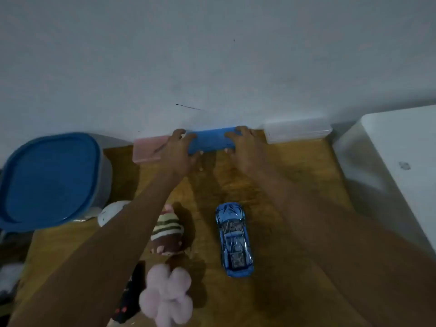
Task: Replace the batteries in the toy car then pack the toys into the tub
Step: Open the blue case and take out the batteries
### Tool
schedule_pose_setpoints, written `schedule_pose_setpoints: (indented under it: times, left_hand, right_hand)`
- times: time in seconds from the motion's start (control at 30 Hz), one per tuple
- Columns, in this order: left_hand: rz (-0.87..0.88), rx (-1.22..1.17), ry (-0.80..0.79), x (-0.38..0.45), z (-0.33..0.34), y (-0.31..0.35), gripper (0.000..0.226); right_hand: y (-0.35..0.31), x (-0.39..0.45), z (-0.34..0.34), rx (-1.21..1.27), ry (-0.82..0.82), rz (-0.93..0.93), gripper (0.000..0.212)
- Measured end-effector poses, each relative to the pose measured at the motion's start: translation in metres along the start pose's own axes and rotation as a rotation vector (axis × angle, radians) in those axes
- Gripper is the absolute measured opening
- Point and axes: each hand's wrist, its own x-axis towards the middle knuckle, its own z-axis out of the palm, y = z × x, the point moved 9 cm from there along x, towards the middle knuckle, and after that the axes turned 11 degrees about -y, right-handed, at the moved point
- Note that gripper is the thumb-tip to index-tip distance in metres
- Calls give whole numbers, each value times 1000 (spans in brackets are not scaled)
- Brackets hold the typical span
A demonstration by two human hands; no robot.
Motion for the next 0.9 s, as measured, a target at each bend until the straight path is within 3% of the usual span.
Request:
schedule_pose_setpoints:
  times: [0.27,0.47,0.7,0.9]
  left_hand:
    - [58,-115,107,6,12,-14,45]
    - [33,-219,164,1,14,-17,82]
    - [37,-310,132,3,15,-21,101]
    - [44,-288,147,8,19,-27,108]
  right_hand:
    - [3,5,-9,-32,173,-28,32]
    - [-7,8,-52,-53,389,23,30]
    - [-17,15,-47,36,391,-41,6]
    - [-11,19,1,-101,162,-120,33]
